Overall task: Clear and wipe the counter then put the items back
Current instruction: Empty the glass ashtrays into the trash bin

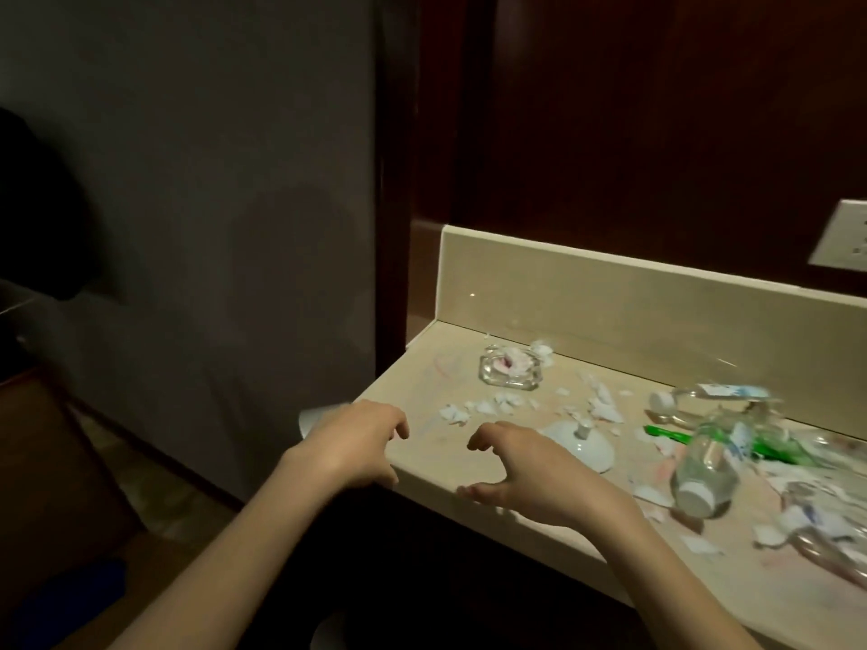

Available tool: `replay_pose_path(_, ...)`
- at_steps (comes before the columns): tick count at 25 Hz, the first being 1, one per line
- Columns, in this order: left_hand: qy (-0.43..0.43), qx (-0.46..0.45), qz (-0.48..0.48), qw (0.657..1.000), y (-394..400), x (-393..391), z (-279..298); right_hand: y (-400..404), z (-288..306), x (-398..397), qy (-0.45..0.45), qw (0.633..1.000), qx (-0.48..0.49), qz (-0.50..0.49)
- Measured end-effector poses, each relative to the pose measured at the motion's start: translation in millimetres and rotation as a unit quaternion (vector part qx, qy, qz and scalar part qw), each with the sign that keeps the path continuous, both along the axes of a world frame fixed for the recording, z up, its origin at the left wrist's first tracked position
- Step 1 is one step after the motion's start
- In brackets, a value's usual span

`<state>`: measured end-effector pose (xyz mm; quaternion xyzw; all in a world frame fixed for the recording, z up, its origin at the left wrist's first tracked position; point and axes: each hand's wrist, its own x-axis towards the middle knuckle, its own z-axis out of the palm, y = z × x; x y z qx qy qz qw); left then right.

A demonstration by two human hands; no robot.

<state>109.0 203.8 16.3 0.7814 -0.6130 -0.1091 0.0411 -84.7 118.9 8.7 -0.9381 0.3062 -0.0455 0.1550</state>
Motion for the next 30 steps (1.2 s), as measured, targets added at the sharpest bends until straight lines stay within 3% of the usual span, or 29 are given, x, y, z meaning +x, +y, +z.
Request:
replay_pose_path(11, 0.002, 0.032, -0.095, 0.995, -132, 11, 7, -90, 2, -11, 0.007, 0.989, 0.008, -0.145)
replay_pose_path(17, 0.051, 0.081, -0.114, 0.989, -206, 33, 2, -149, 5, -3, 0.023, 0.979, 0.033, -0.197)
replay_pose_path(19, 0.081, 0.079, -0.094, 0.989, -231, 41, -2, -178, 5, 4, 0.025, 0.976, 0.048, -0.212)
replay_pose_path(23, 0.237, 0.014, 0.009, 0.971, -272, 51, -21, -240, -6, 29, 0.006, 0.962, 0.116, -0.247)
replay_pose_path(27, 0.28, 0.019, 0.047, 0.959, -297, 48, -39, -277, -25, 48, 0.001, 0.935, 0.219, -0.278)
replay_pose_path(30, 0.306, 0.031, 0.054, 0.95, -310, 50, -51, -288, -34, 53, 0.038, 0.936, 0.22, -0.271)
